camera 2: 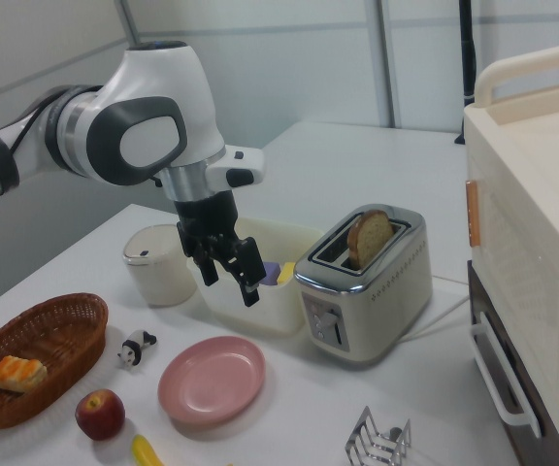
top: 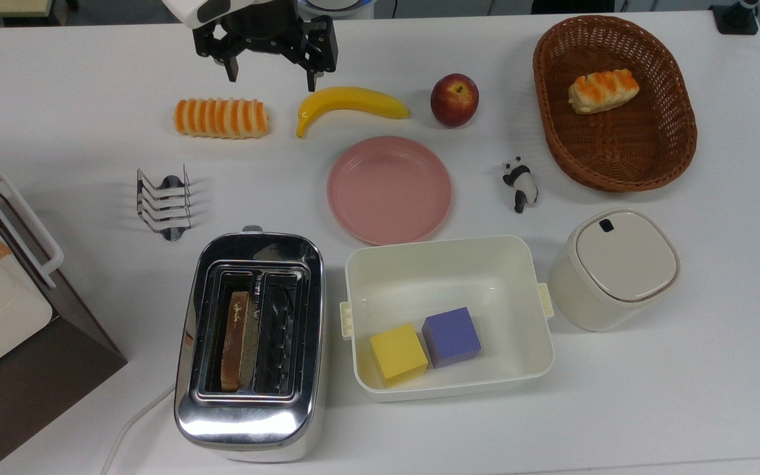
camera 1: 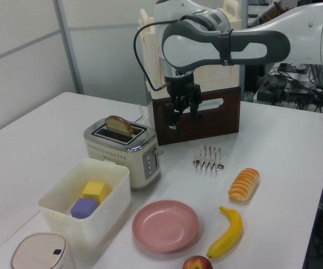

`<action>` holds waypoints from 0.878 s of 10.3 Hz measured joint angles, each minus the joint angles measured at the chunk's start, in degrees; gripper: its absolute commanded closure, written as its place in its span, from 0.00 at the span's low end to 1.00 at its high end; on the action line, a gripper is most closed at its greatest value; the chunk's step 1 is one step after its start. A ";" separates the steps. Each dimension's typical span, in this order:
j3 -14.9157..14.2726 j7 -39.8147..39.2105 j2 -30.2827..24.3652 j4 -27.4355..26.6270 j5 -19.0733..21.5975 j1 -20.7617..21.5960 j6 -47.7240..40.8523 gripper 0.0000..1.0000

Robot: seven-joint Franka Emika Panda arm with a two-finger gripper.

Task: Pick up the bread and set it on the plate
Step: 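Move the open gripper over the bread slice in the silver toaster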

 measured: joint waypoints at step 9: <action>0.04 -0.98 5.50 -0.37 2.45 -3.13 31.35 0.00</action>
